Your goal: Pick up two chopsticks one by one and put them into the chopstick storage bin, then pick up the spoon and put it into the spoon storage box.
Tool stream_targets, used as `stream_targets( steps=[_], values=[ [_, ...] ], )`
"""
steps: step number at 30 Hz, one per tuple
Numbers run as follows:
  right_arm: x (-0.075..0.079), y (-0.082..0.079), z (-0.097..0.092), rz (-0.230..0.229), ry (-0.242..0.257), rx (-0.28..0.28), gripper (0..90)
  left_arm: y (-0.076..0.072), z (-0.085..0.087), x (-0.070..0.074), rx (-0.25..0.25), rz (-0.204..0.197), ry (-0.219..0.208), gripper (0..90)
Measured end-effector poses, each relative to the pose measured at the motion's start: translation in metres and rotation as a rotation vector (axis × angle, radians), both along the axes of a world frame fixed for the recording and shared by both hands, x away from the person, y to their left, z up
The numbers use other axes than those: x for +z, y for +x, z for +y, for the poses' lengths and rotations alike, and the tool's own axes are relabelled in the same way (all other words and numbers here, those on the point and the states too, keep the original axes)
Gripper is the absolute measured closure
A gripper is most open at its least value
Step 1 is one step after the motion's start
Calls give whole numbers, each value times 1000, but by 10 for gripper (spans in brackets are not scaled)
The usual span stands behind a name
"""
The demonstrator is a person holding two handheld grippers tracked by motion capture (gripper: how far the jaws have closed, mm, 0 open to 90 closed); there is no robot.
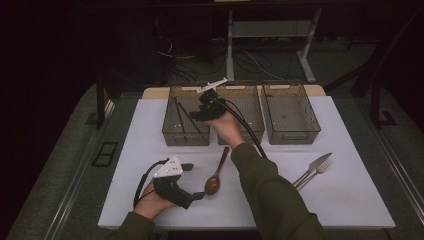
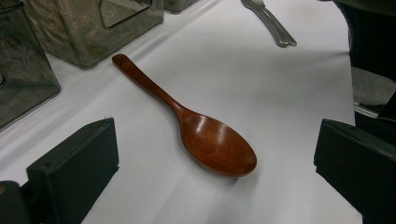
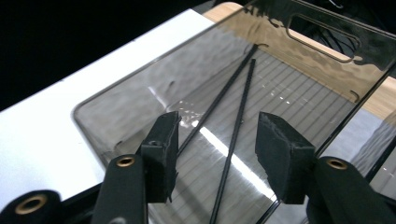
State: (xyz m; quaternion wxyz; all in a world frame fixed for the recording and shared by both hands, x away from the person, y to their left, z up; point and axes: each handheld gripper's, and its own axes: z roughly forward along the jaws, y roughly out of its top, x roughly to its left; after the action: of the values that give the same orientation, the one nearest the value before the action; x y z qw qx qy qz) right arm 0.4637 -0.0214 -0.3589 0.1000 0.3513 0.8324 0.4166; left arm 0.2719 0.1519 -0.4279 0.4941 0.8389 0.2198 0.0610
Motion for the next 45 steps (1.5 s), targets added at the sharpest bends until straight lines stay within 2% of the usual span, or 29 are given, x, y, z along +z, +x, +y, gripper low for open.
stream_targets(
  steps=[8,13,19,27,33,39,45],
  values=[
    [6,-20,-24,-9,43,79,395,0,0,0,3,0,4,0],
    [6,-34,-52,-30,51,106,364,0,0,-1,3,-4,20,0],
    [3,-50,-86,-28,77,125,356,-1,-2,-2,13,0,14,0],
    [-4,-74,-132,-31,109,121,351,-2,0,-1,14,0,36,0],
    [-10,-93,-166,-32,145,111,342,-2,-2,-2,20,1,33,0],
    [-17,-109,-194,-39,152,93,309,-1,-1,-3,20,0,37,0],
    [-27,-128,-217,-51,134,70,283,-2,0,-2,31,-2,48,0]
  ],
)
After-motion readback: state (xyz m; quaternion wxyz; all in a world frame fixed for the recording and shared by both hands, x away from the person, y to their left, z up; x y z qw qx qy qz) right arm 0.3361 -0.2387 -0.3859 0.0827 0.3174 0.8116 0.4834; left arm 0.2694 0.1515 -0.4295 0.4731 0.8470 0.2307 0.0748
